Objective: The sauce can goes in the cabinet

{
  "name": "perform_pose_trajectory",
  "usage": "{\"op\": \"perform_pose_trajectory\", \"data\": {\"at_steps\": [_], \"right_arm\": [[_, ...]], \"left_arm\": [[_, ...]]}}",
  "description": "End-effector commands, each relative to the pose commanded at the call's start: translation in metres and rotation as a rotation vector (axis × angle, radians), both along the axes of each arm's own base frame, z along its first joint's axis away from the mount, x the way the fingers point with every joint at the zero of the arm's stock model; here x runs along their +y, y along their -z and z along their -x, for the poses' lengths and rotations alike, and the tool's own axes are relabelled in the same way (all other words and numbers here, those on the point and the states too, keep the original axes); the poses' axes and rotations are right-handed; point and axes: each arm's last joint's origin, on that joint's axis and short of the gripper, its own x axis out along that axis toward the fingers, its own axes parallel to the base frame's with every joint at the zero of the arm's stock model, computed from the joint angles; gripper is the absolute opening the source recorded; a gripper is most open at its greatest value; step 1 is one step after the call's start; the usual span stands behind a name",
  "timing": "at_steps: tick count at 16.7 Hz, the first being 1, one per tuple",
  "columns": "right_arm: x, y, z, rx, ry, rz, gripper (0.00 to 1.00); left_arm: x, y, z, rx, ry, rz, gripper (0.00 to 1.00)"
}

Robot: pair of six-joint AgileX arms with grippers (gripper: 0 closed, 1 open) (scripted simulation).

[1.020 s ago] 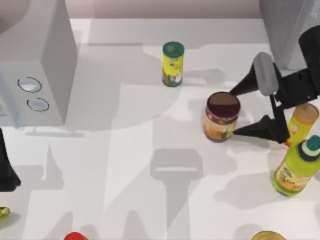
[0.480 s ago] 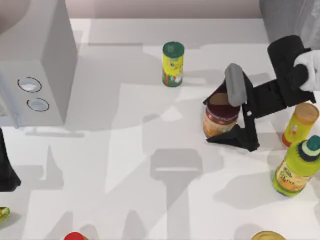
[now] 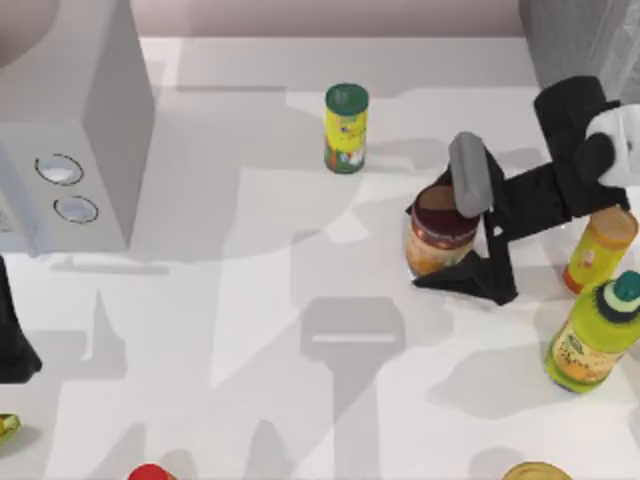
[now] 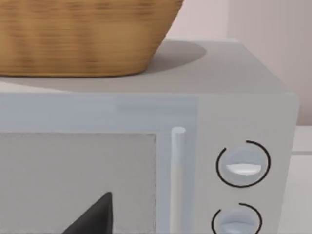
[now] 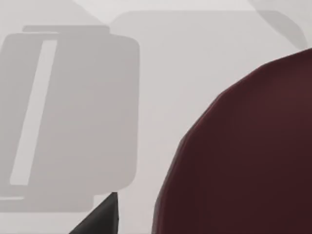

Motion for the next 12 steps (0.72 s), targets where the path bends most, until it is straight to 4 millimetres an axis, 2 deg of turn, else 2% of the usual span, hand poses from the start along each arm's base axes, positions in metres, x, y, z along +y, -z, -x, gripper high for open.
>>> {"op": "perform_pose_trajectory", "data": {"at_steps": [11, 12], "right_arm": [[0.0000, 0.0000, 0.0000, 0.000, 0.000, 0.000, 0.02], [0.0000, 0.0000, 0.0000, 0.000, 0.000, 0.000, 0.00]], "left_arm": [[0.0000, 0.0000, 0.0000, 0.000, 0.000, 0.000, 1.00], [0.0000, 0.0000, 0.0000, 0.000, 0.000, 0.000, 1.00]]}}
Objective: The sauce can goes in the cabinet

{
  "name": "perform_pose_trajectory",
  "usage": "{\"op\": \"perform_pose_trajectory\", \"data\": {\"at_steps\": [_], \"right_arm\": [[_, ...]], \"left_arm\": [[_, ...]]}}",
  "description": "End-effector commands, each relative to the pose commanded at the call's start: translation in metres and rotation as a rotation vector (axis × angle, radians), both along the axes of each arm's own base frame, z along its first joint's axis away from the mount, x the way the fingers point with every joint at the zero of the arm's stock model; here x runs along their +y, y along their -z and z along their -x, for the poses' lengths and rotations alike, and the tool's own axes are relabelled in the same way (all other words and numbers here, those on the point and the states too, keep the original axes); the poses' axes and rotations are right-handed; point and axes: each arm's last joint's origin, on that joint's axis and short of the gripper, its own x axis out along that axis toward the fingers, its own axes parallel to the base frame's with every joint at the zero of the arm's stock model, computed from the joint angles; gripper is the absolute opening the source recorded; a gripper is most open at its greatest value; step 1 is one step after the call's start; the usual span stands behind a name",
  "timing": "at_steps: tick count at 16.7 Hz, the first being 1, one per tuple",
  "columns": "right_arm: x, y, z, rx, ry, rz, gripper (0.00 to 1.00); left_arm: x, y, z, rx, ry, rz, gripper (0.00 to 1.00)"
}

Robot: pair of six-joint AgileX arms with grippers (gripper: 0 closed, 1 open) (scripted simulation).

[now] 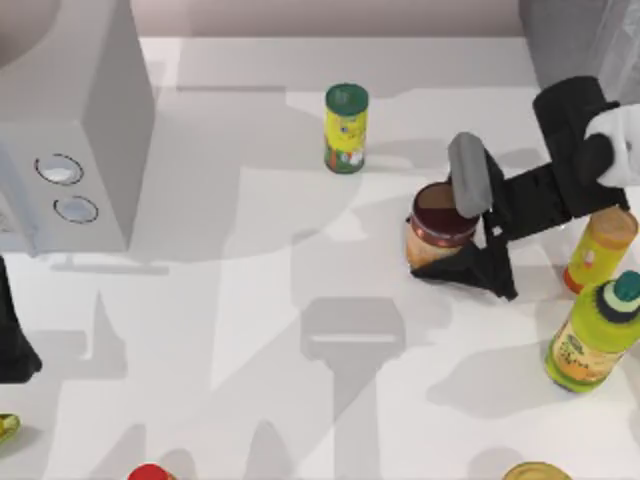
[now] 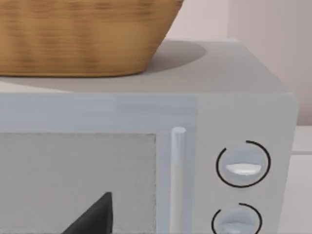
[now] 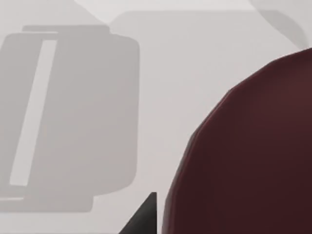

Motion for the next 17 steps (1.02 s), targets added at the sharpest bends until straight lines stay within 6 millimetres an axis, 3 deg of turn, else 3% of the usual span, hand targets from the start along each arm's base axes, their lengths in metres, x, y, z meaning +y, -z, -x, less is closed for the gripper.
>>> {"op": "perform_pose_trajectory", "data": {"at_steps": [11, 14, 17], "right_arm": [[0.000, -0.006, -0.002, 0.017, 0.003, -0.004, 0.00], [0.002, -0.029, -0.005, 0.039, -0.002, -0.008, 0.00], [0.003, -0.066, -0.007, 0.048, -0.005, -0.010, 0.00]], "left_arm": [[0.000, 0.000, 0.000, 0.000, 0.000, 0.000, 1.00], [0.000, 0.000, 0.000, 0.000, 0.000, 0.000, 1.00], [0.000, 0.000, 0.000, 0.000, 0.000, 0.000, 1.00]]}}
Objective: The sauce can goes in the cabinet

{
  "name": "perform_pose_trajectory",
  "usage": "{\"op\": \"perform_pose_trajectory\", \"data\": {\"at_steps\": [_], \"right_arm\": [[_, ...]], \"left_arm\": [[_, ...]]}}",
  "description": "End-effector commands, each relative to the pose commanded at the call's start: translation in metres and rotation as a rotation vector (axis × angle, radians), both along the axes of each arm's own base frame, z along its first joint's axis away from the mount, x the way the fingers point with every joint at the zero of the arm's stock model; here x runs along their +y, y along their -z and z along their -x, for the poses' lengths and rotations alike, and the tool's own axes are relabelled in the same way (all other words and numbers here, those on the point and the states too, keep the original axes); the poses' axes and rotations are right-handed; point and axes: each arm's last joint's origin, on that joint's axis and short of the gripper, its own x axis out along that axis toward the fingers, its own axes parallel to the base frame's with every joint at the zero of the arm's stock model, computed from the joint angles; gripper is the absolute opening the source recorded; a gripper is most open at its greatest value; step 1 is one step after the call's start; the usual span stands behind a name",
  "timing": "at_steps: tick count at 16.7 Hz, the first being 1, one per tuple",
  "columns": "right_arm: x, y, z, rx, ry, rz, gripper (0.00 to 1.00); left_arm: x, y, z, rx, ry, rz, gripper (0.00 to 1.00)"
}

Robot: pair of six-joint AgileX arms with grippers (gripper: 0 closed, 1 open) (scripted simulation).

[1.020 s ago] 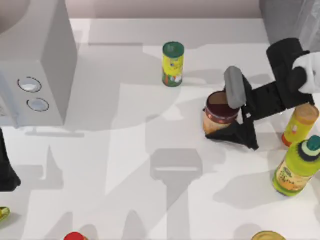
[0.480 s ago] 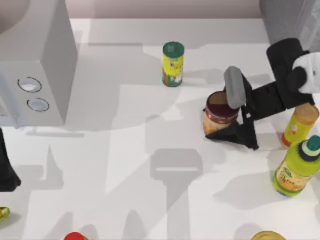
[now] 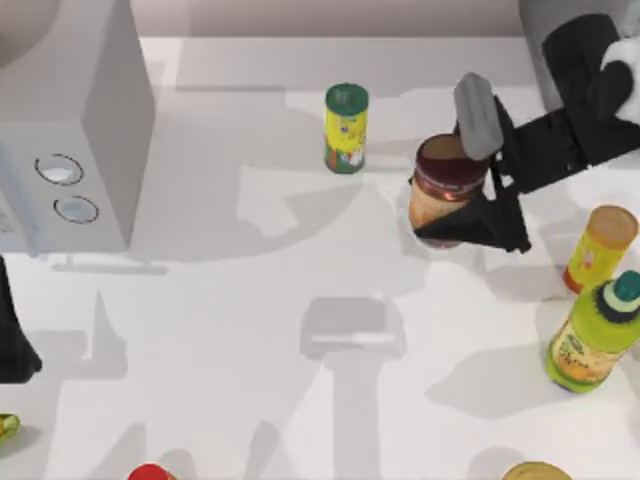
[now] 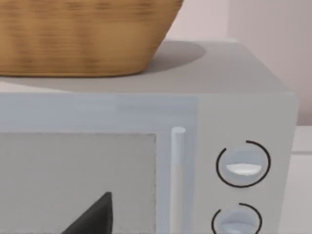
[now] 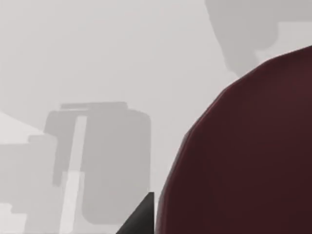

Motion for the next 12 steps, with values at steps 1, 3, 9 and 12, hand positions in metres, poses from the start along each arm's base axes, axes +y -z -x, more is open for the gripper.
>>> {"op": "perform_pose_trajectory", "data": {"at_steps": [1, 3, 9, 12], "right_arm": [[0.000, -0.014, 0.000, 0.000, 0.001, 0.001, 0.00], [-0.001, -0.041, 0.002, -0.011, 0.003, 0.004, 0.00], [-0.004, -0.085, 0.007, -0.052, 0.009, 0.009, 0.00], [-0.003, -0.084, 0.006, -0.047, 0.006, 0.008, 0.00]], "left_arm": [[0.000, 0.000, 0.000, 0.000, 0.000, 0.000, 1.00], [0.000, 0.000, 0.000, 0.000, 0.000, 0.000, 1.00], [0.000, 0.000, 0.000, 0.000, 0.000, 0.000, 1.00], [0.000, 0.000, 0.000, 0.000, 0.000, 0.000, 1.00]]}}
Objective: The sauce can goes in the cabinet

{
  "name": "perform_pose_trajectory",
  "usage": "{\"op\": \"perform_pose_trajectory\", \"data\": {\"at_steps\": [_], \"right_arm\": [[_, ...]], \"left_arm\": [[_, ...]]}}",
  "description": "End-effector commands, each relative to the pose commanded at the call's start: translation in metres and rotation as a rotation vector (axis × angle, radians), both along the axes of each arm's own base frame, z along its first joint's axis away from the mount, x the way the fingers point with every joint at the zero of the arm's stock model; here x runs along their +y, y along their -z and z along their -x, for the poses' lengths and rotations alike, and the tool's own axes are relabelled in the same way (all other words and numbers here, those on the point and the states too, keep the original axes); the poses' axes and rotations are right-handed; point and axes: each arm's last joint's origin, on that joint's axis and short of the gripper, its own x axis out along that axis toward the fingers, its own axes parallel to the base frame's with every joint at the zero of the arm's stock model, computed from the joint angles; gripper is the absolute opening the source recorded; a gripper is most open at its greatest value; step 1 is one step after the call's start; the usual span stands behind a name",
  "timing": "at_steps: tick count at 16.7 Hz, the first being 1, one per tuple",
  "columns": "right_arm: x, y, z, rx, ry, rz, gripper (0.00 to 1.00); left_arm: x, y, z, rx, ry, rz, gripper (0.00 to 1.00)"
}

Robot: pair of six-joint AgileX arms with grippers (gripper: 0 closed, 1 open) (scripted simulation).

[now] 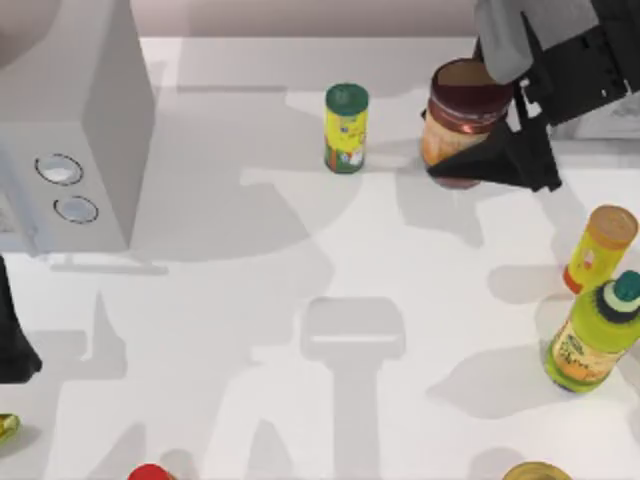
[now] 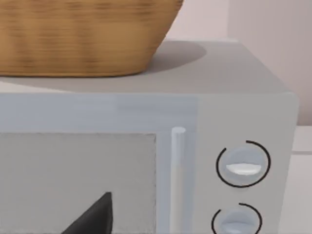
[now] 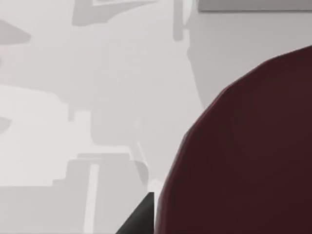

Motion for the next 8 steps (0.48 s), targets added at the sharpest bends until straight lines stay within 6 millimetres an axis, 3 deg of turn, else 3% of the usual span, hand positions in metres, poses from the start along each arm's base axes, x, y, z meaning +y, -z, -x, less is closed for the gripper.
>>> {"op": "perform_pose_trajectory", "data": {"at_steps": [4, 8], "right_arm": [[-0.009, 0.000, 0.017, 0.059, 0.070, 0.042, 0.00], [-0.034, -0.011, 0.061, 0.090, 0.252, 0.123, 0.00]], "left_arm": [[0.000, 0.000, 0.000, 0.000, 0.000, 0.000, 1.00], [0.000, 0.000, 0.000, 0.000, 0.000, 0.000, 1.00]]}}
